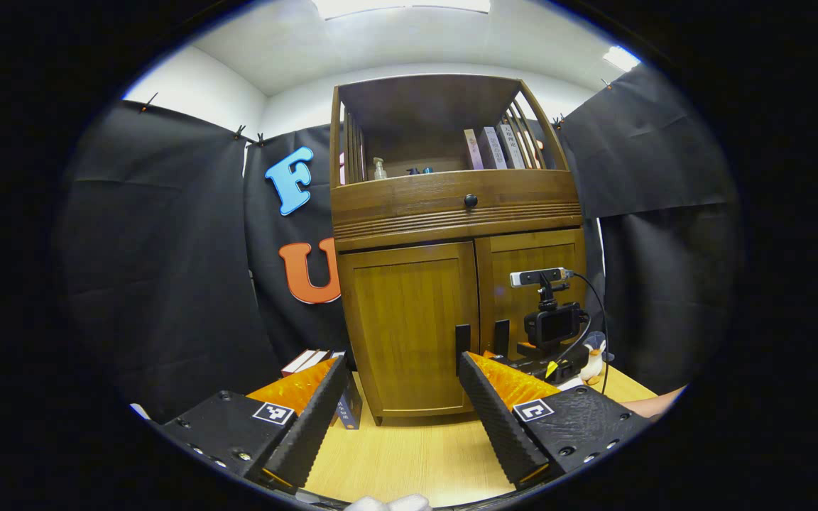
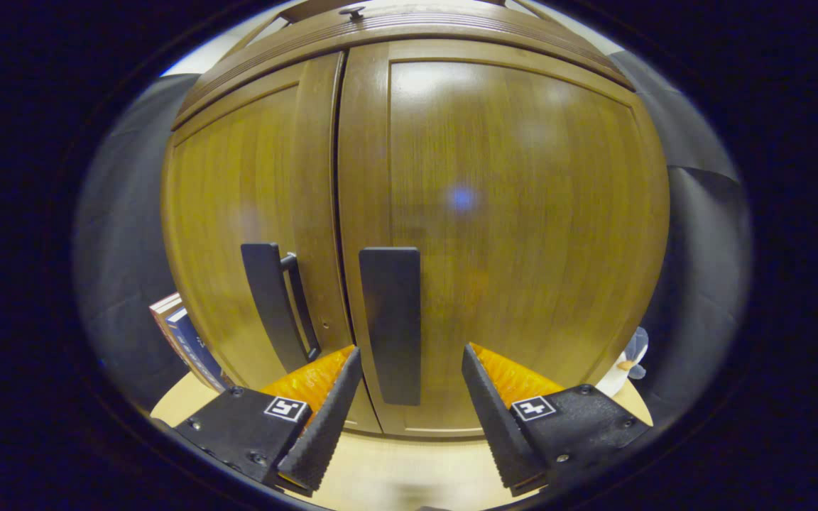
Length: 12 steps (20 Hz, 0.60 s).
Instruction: Open the right door of the double-door shoe cabinet with the right hand, and open the left door with the left hand.
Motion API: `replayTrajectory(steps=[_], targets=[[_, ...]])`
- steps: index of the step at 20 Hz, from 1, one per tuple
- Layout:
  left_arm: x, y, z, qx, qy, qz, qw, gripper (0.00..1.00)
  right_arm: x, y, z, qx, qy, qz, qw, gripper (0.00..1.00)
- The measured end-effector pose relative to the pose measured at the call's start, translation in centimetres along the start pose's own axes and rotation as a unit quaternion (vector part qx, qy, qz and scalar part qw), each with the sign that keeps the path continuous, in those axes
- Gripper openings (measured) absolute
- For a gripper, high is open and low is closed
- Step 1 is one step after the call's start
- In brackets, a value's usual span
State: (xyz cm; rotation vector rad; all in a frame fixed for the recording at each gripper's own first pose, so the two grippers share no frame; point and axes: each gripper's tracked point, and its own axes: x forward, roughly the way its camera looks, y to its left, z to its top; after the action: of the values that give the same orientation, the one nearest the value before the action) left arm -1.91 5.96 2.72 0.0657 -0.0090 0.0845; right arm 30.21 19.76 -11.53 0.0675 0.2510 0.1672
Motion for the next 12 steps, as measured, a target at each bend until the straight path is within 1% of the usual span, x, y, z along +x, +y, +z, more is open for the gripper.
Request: replayTrajectory(steps=[1, 3, 6, 7, 8, 9, 10, 11, 12], targets=[[-0.1, -0.1, -0.3, -0.004, 0.005, 0.000, 1.000, 0.96, 0.3, 0.0, -0.2, 0.001, 0.003, -0.002, 1.000, 0.86], [-0.4, 0.2, -0.7, -0.008, 0.012, 0.003, 1.000, 0.96, 1.0, -0.1, 0.0, 0.006, 0.008, -0.006, 1.000, 0.81], [-0.6, 0.6, -0.8, -0.011, 0.016, 0.011, 1.000, 0.96, 1.6, -0.2, 0.5, 0.023, 0.012, -0.008, 1.000, 0.77], [-0.8, 0.8, -0.9, -0.011, 0.016, 0.014, 1.000, 1.00, 1.6, -0.1, 0.4, 0.026, 0.015, -0.012, 0.999, 0.74], [-1.0, 0.8, -0.8, -0.011, 0.017, 0.015, 1.000, 0.96, 1.7, -0.1, 0.4, 0.023, 0.016, -0.015, 0.999, 0.73], [-1.1, 0.9, -0.9, -0.011, 0.016, 0.017, 1.000, 0.96, 1.7, 0.1, 0.3, 0.021, 0.017, -0.015, 1.000, 0.71], [-1.3, 0.9, -1.0, -0.011, 0.018, 0.017, 1.000, 0.96, 1.7, 0.6, 0.3, 0.024, 0.019, -0.003, 1.000, 0.69], [-1.4, 0.8, -1.1, -0.011, 0.018, 0.017, 1.000, 0.96, 1.9, 1.3, 0.0, 0.028, 0.022, 0.009, 0.999, 0.60], [-1.6, 0.8, -1.1, -0.012, 0.019, 0.017, 1.000, 0.96, 1.8, 1.4, -0.1, 0.025, 0.023, 0.006, 0.999, 0.52]])
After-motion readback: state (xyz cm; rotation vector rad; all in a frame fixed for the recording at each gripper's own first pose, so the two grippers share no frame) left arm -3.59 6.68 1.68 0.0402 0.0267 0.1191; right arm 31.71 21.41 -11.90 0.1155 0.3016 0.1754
